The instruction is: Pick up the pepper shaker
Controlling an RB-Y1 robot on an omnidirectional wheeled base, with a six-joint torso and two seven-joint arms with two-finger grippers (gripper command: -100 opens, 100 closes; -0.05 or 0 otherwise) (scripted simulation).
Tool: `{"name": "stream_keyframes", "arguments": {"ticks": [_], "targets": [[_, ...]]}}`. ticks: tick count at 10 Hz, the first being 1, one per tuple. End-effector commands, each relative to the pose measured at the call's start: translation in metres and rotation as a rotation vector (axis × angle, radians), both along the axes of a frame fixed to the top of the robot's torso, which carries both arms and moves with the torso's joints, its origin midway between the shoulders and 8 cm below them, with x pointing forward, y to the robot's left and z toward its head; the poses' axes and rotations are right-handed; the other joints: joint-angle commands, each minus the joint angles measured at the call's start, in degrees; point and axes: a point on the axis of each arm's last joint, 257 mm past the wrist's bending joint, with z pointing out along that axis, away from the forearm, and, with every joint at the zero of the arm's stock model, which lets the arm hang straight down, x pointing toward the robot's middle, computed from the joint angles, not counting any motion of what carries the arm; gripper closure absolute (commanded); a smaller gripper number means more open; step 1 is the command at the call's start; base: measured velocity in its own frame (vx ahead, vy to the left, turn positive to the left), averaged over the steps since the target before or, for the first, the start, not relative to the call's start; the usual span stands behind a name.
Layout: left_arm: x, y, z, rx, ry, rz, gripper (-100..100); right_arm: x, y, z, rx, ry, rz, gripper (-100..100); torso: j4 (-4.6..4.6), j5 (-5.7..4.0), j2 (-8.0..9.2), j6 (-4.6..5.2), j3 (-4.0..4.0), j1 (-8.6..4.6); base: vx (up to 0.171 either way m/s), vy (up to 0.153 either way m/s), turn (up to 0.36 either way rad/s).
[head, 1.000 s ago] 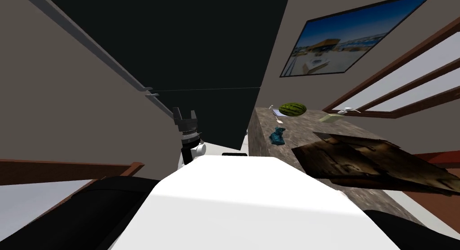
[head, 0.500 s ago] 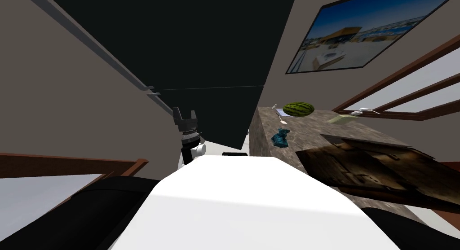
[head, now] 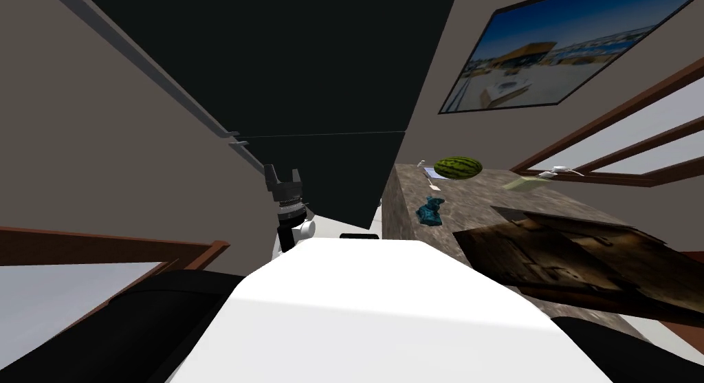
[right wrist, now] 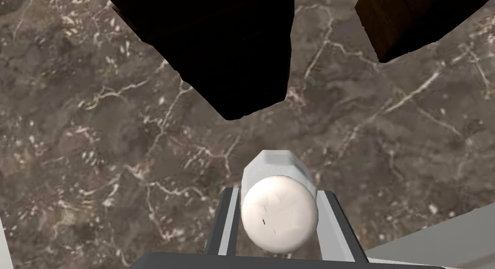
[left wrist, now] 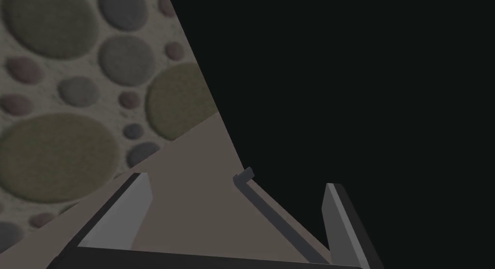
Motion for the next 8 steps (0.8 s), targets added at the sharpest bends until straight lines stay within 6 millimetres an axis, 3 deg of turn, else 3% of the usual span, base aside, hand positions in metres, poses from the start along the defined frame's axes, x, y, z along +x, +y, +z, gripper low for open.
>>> {"name": "stream_keyframes", "arguments": {"ticks": [1,2,3,4,7,8], "targets": [[0.0,0.0,0.0,0.0,0.0,0.0,0,0.0,0.0,0.0,0.0,0.0,0.0,100,0.0,0.0,0.0,0.0,0.0,0.0,0.0,0.0,0.0],[0.0,0.0,0.0,0.0,0.0,0.0,0,0.0,0.0,0.0,0.0,0.0,0.0,100,0.0,0.0,0.0,0.0,0.0,-0.01,0.0,0.0,0.0],[0.0,0.0,0.0,0.0,0.0,0.0,0,0.0,0.0,0.0,0.0,0.0,0.0,0,-0.01,0.01,-0.01,0.0,-0.01,-0.01,0.0,0.0,0.0],[0.0,0.0,0.0,0.0,0.0,0.0,0,0.003,0.004,0.009,-0.001,0.003,0.018,100,-0.01,0.01,-0.01,0.0,-0.01,-0.01,0.02,-0.013,-0.125],[0.0,0.0,0.0,0.0,0.0,0.0,0,0.003,0.008,0.015,-0.001,0.006,0.029,100,-0.04,0.04,-0.12,0.04,-0.08,0.01,0.027,-0.014,-0.095],[0.0,0.0,0.0,0.0,0.0,0.0,0,0.003,0.009,0.016,-0.001,0.006,0.03,0,-0.03,0.02,-0.08,0.0,-0.05,0.02,0.0,0.0,0.0]]}}
